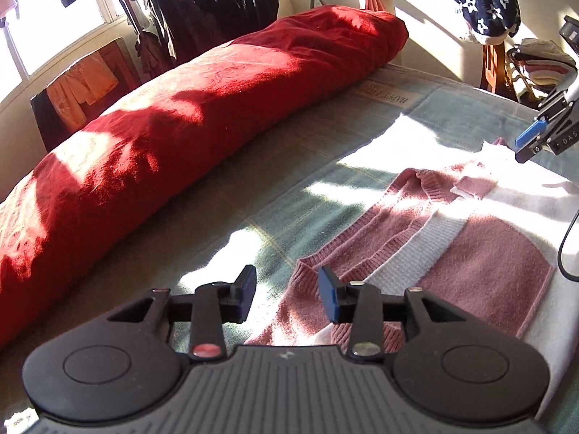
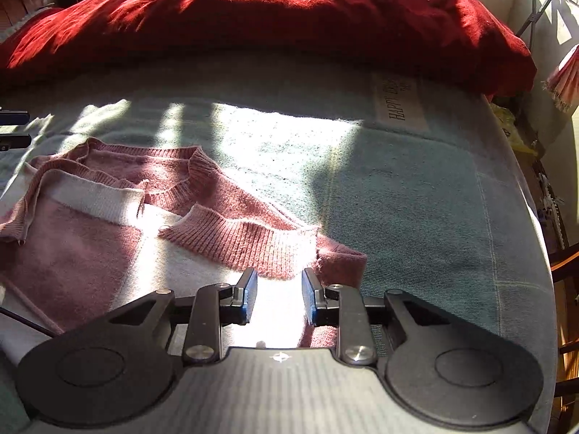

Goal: Fold clothes
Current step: 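Open both tools and release the folded hem onto the sweater, then raise both open tools and hold them above the folded sweater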

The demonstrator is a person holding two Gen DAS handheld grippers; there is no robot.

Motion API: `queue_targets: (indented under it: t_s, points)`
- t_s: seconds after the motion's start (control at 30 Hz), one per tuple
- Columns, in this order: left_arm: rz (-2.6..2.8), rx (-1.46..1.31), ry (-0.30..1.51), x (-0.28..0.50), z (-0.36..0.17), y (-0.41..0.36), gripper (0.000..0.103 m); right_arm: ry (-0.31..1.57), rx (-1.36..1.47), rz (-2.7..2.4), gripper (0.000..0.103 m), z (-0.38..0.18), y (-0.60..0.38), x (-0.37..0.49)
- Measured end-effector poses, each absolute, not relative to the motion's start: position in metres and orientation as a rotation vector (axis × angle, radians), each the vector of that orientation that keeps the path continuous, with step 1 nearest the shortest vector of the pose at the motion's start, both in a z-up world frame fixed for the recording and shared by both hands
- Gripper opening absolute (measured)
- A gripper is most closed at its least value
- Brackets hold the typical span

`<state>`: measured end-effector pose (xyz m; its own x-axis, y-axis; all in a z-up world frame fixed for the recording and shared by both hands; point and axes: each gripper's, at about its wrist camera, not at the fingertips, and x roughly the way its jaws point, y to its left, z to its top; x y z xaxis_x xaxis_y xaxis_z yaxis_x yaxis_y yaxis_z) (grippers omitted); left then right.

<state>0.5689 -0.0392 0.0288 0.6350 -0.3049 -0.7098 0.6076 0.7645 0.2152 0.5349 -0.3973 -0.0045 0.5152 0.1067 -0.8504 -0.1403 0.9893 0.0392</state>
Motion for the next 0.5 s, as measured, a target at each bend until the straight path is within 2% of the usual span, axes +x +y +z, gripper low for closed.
queue_targets:
  t_s: [0.07, 0.27, 0.5]
  points:
    - [-0.566, 0.422, 0.744, 0.555, 0.033, -0.032, 0.044, 1.002, -0.010, 0.164, 0.046, 0.003, -0.390, 0.528]
    - [-0.674, 0.366, 0.927, 0.503, 0.004, -0.029, 0.044, 1.014, 0.022, 0.210, 0.056, 0.003, -0.364, 0.506]
    - [-0.635, 0.360, 0.970, 0.505, -0.027, -0.024, 0.044, 1.045, 0.036, 0.211, 0.060, 0.000, -0.348, 0.485]
